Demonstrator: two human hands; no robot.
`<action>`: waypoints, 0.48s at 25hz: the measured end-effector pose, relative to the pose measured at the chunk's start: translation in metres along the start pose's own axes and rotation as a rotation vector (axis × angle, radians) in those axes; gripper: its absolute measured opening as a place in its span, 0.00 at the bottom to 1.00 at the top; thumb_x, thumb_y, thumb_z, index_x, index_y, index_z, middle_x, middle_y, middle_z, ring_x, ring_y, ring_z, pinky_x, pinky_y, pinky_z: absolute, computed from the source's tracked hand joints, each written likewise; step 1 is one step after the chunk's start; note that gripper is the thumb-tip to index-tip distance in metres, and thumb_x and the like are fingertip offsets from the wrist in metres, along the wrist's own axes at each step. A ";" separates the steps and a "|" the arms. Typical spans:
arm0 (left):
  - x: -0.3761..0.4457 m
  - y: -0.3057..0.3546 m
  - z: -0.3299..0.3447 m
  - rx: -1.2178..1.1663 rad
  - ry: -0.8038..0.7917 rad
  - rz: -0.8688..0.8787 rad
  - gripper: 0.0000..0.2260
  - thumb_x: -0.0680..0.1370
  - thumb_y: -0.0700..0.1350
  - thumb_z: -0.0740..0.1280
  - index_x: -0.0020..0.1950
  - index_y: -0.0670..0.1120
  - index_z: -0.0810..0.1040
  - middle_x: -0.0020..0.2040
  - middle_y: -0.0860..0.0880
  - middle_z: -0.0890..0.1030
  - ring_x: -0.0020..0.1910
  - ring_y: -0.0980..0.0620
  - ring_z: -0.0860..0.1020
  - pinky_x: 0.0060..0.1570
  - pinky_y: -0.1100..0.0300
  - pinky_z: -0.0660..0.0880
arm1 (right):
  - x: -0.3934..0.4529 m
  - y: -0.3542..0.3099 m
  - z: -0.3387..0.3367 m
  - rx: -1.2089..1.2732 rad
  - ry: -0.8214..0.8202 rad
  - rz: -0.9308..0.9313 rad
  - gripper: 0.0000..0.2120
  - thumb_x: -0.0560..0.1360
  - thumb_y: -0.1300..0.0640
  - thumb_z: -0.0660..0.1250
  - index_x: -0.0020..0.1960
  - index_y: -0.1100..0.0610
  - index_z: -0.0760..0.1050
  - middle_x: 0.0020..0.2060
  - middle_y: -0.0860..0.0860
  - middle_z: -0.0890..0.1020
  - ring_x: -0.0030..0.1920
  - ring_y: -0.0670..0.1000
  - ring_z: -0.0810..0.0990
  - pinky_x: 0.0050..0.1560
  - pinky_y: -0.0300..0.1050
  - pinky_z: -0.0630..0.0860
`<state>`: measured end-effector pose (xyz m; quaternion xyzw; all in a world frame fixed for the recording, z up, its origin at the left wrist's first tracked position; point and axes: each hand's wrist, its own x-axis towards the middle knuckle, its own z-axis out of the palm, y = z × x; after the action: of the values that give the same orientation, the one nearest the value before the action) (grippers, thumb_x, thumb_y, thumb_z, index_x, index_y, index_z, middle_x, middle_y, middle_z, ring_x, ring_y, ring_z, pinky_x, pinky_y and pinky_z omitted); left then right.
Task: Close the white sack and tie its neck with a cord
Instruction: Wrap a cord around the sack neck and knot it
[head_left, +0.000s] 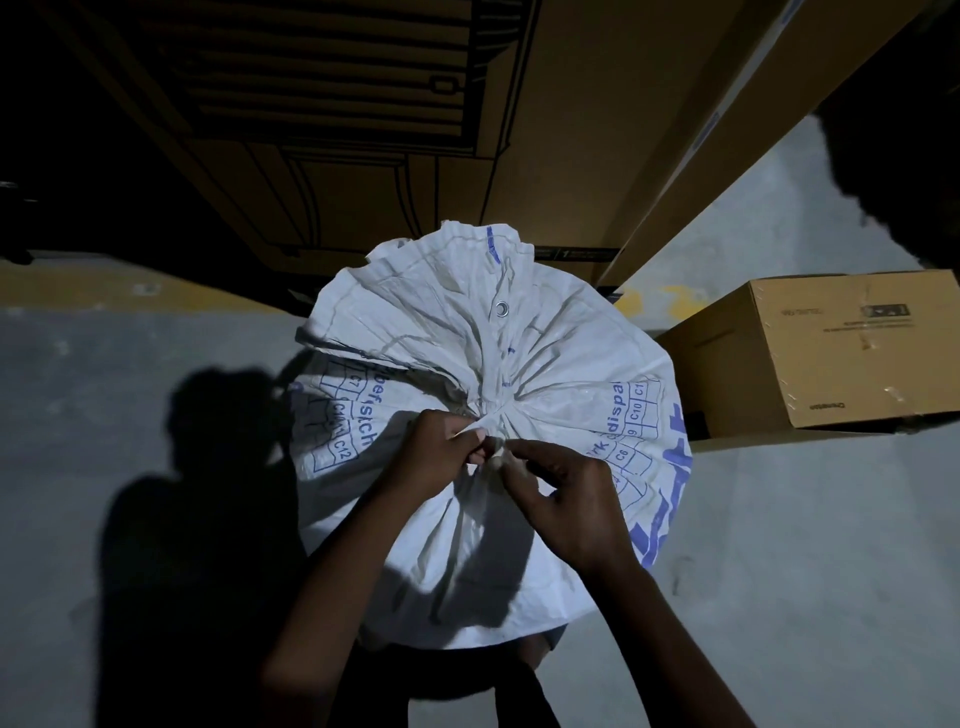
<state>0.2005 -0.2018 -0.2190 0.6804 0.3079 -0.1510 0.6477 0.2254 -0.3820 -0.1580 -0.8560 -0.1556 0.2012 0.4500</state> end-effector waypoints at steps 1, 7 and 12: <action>0.002 -0.002 0.000 -0.003 -0.001 0.004 0.12 0.80 0.36 0.66 0.39 0.34 0.82 0.27 0.52 0.81 0.28 0.61 0.76 0.34 0.65 0.73 | 0.003 0.001 -0.001 0.004 -0.020 -0.002 0.07 0.81 0.54 0.71 0.55 0.47 0.87 0.48 0.37 0.89 0.51 0.35 0.86 0.47 0.42 0.83; 0.004 -0.006 -0.003 0.021 0.002 0.000 0.11 0.80 0.38 0.67 0.42 0.32 0.83 0.23 0.55 0.74 0.23 0.61 0.67 0.27 0.64 0.64 | 0.024 0.014 0.002 0.027 -0.159 0.078 0.04 0.79 0.52 0.72 0.53 0.48 0.83 0.39 0.54 0.87 0.40 0.44 0.84 0.47 0.59 0.82; 0.006 -0.006 -0.004 0.010 -0.028 -0.008 0.11 0.80 0.38 0.67 0.45 0.31 0.82 0.29 0.51 0.74 0.28 0.56 0.70 0.32 0.62 0.66 | 0.028 0.014 -0.009 -0.142 -0.276 -0.085 0.12 0.79 0.52 0.71 0.62 0.43 0.80 0.52 0.50 0.89 0.56 0.51 0.87 0.54 0.55 0.82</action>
<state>0.2002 -0.1964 -0.2270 0.6803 0.3009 -0.1645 0.6478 0.2552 -0.3838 -0.1711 -0.8427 -0.2656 0.2861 0.3708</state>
